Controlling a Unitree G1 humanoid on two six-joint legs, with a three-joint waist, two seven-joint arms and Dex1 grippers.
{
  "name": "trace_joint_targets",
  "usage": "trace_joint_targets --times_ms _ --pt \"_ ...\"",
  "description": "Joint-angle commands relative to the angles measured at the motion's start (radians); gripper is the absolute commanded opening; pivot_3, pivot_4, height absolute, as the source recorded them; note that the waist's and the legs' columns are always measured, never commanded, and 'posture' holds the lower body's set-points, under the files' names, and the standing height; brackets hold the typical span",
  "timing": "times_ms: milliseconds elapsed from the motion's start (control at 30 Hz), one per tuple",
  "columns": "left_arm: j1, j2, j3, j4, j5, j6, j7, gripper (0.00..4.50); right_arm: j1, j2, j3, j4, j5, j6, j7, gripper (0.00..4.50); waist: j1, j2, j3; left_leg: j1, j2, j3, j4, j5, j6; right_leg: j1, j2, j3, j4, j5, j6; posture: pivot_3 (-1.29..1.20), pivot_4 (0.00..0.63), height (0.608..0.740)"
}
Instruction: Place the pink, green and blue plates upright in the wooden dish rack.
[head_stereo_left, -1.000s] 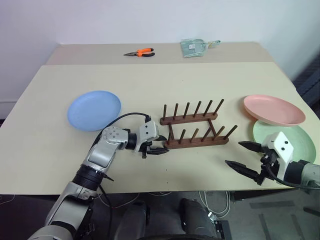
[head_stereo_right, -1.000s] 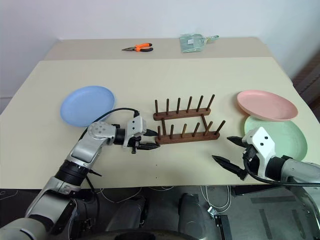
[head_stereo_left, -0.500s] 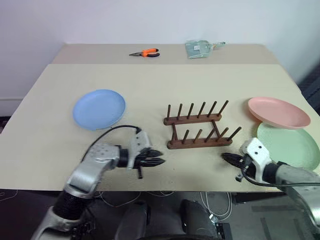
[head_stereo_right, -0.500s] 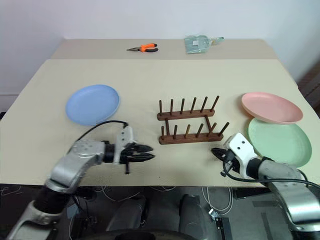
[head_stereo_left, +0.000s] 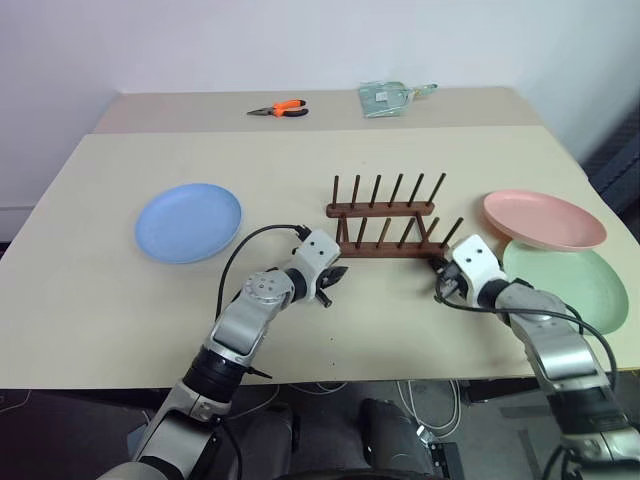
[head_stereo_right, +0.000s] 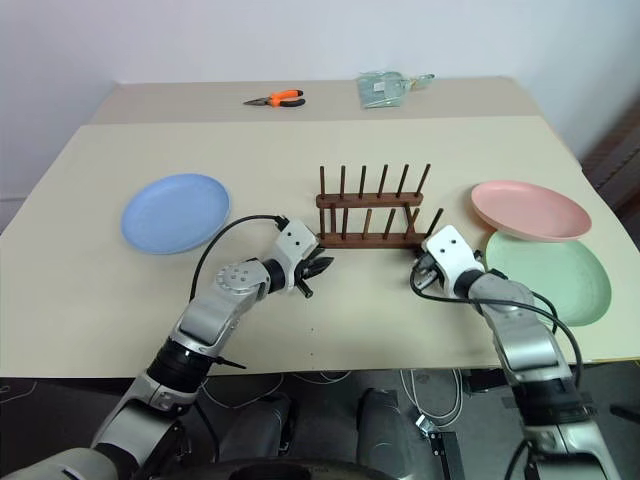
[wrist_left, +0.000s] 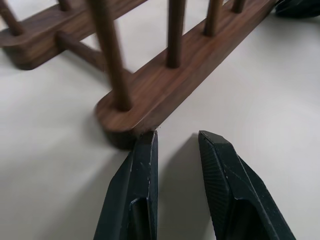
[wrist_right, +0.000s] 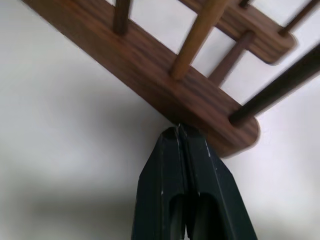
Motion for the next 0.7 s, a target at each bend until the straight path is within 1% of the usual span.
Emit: trace_joint_targets --times_ms 33,100,133,200,267,300,367,433,467,533,700 --pt "-0.011 0.020 0.053 0.072 0.022 -0.013 0.046 1.29 -0.082 0.008 -0.009 0.074 -0.023 -0.045 -0.019 0.00 -0.001 0.000 0.000 0.000 0.000 0.000 0.000 0.000 0.000 0.000 0.000 0.000 0.000 0.001 -0.001 0.00 0.150 0.740" --pt "-0.013 0.023 0.059 0.068 0.018 -0.024 0.044 1.24 -0.093 -0.008 -0.024 0.054 0.003 -0.035 0.022 0.53 -0.001 0.000 0.000 0.000 0.000 0.000 -0.001 0.000 0.000 0.000 0.000 0.000 0.000 0.002 -0.002 0.00 0.150 0.740" --pt "-0.013 0.025 0.063 0.062 0.013 -0.024 0.041 1.24 -0.089 -0.024 -0.032 0.034 0.015 -0.030 0.046 0.91 -0.001 0.000 0.000 0.000 0.000 0.000 -0.001 0.000 0.000 0.000 0.000 0.000 0.000 0.002 -0.002 0.00 0.150 0.740" --pt "0.008 0.051 0.074 -0.003 -0.027 -0.029 -0.017 1.24 -0.047 -0.132 -0.075 -0.051 -0.001 -0.060 0.107 1.88 -0.001 0.001 0.001 0.000 0.000 0.000 -0.001 0.000 0.000 0.000 0.000 0.000 0.000 0.002 -0.001 0.00 0.150 0.740" --pt "0.036 0.089 0.073 -0.087 -0.074 -0.039 -0.096 1.24 -0.006 -0.236 -0.151 -0.125 0.010 -0.064 0.158 2.87 0.002 0.003 0.001 -0.003 -0.001 0.000 -0.001 0.000 0.000 -0.002 0.000 0.000 -0.001 0.002 -0.001 0.00 0.150 0.740" --pt "0.045 0.103 0.070 -0.115 -0.089 -0.042 -0.122 1.24 0.007 -0.267 -0.179 -0.145 0.022 -0.056 0.171 3.28 0.002 0.003 0.001 -0.005 -0.001 0.000 -0.001 0.000 0.000 -0.004 0.000 0.001 -0.001 0.002 -0.001 0.00 0.150 0.740" --pt "0.064 0.131 0.056 -0.181 -0.120 -0.037 -0.177 1.24 0.039 -0.350 -0.241 -0.156 0.023 -0.047 0.203 4.30 0.005 0.003 0.001 -0.006 -0.001 0.000 -0.001 0.000 0.000 -0.005 0.000 0.001 -0.002 0.002 -0.001 0.00 0.150 0.740" --pt "0.080 0.153 0.030 -0.239 -0.149 -0.041 -0.238 1.24 0.081 -0.440 -0.266 -0.119 -0.022 -0.088 0.238 4.30 0.006 0.003 0.001 -0.006 -0.001 0.000 -0.001 0.000 0.000 -0.004 0.000 0.000 -0.002 0.002 -0.001 0.00 0.150 0.740" --pt "0.084 0.158 0.022 -0.253 -0.155 -0.044 -0.255 1.24 0.093 -0.464 -0.268 -0.104 -0.034 -0.105 0.246 4.30 0.007 0.002 0.001 -0.006 0.000 0.000 -0.001 0.000 0.000 -0.003 0.000 0.000 -0.003 0.000 -0.002 0.00 0.150 0.740" --pt "0.086 0.161 0.008 -0.266 -0.159 -0.048 -0.273 1.24 0.098 -0.481 -0.265 -0.066 -0.036 -0.134 0.255 4.30 0.005 0.002 0.001 -0.006 0.000 0.000 0.000 0.000 0.000 -0.003 0.000 0.000 -0.003 -0.002 -0.001 0.00 0.150 0.740" --pt "0.055 0.114 -0.042 -0.239 -0.147 -0.063 -0.273 1.24 0.015 -0.503 -0.146 0.212 -0.165 -0.302 0.213 4.30 0.001 0.002 0.001 -0.005 0.000 0.002 0.000 0.000 0.000 -0.003 -0.001 0.001 -0.003 -0.002 -0.001 0.00 0.150 0.740"
